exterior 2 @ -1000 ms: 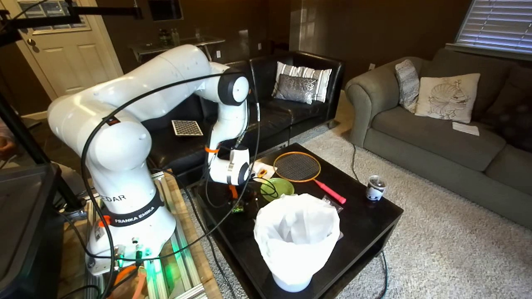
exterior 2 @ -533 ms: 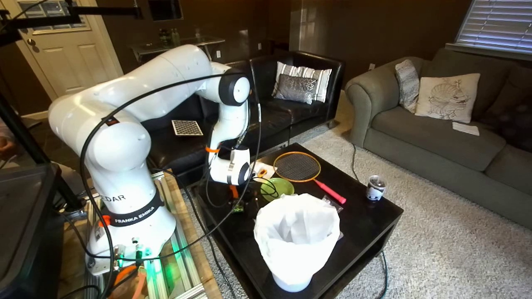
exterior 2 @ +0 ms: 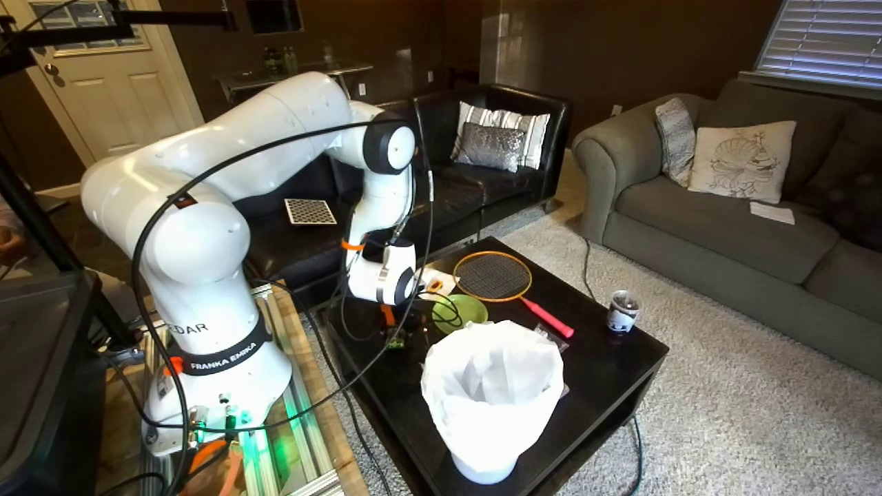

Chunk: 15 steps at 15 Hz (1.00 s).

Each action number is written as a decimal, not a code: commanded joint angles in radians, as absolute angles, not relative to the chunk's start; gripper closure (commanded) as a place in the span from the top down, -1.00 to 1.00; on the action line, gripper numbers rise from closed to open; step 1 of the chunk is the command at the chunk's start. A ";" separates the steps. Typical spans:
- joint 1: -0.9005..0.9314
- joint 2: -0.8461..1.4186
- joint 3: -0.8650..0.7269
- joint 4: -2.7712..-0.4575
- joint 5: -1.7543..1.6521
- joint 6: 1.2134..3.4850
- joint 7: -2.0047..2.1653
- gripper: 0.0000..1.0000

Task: Set the toy car straight

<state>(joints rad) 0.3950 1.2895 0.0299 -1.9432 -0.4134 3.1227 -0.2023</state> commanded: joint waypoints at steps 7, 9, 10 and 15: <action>0.270 1.224 0.133 -2.034 -0.223 3.139 -0.083 -0.17; 0.255 1.219 0.136 -2.047 -0.180 3.143 -0.048 -0.17; 0.249 1.219 0.138 -2.049 -0.159 3.143 -0.031 -0.17; 0.216 1.234 0.157 -2.051 -0.063 3.163 0.045 -0.17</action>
<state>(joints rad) 0.2394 1.2452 0.1344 -2.0195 -0.1266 3.1340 0.0015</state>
